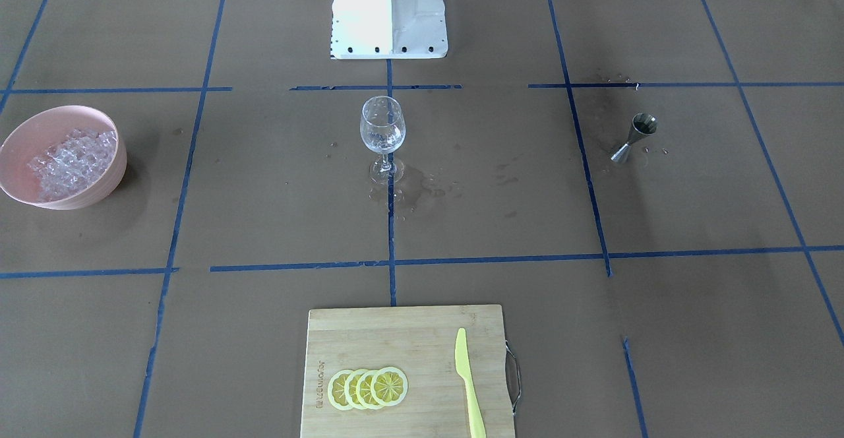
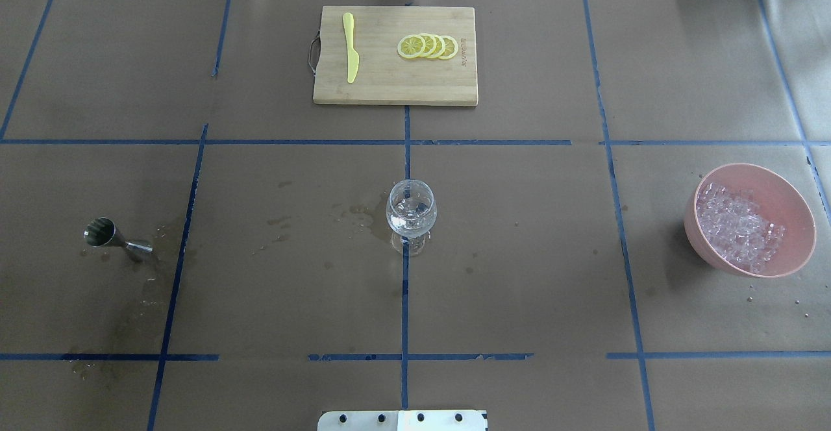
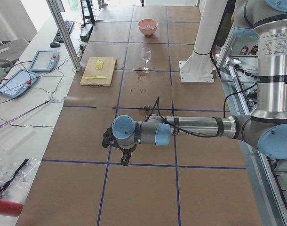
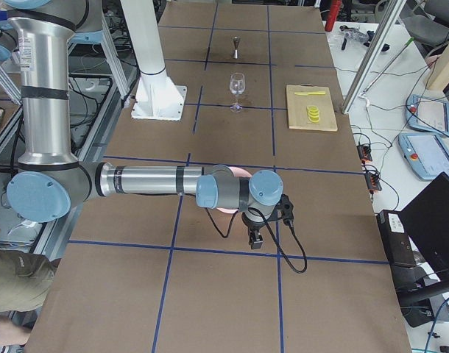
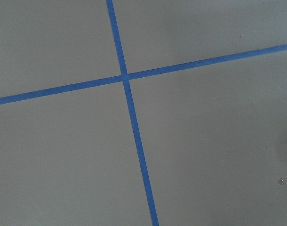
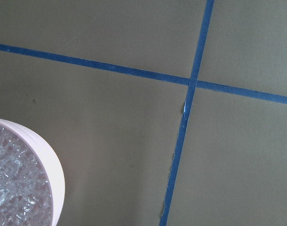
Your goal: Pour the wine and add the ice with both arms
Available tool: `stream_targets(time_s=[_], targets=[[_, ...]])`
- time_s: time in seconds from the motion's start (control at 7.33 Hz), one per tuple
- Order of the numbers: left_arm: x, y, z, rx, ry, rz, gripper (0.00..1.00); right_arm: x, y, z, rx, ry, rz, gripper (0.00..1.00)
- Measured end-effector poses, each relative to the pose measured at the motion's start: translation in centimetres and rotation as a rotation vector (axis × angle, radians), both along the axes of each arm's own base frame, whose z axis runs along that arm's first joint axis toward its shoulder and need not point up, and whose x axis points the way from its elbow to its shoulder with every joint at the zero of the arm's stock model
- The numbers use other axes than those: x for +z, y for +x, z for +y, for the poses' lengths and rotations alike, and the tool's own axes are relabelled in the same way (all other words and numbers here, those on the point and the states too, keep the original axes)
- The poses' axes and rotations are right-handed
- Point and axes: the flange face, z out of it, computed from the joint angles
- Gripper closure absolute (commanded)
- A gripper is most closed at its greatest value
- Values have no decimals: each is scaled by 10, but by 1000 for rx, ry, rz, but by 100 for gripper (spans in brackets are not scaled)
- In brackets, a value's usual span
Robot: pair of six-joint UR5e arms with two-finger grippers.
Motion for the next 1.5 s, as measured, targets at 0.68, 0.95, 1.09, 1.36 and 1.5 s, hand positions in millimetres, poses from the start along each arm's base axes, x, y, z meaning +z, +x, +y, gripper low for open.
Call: stream_targets(time_s=[0.68,0.95,1.09,1.36,1.5], targets=[[-19,-2,-4,3,55,-38,0,0,1,1,7,2,5,0],[-19,-2,-7,0,56,-39,0,-1,1,1,7,9,8,0],[-18,-1,-5,1,54,-25,0,-1,1,1,8,9,7,0],[-22,1,-3,3,57,19,0,-3,-1,-1,5,30,5,0],[-24,2,-3,3,60,28,0,-4,-1,0,6,66,3,0]])
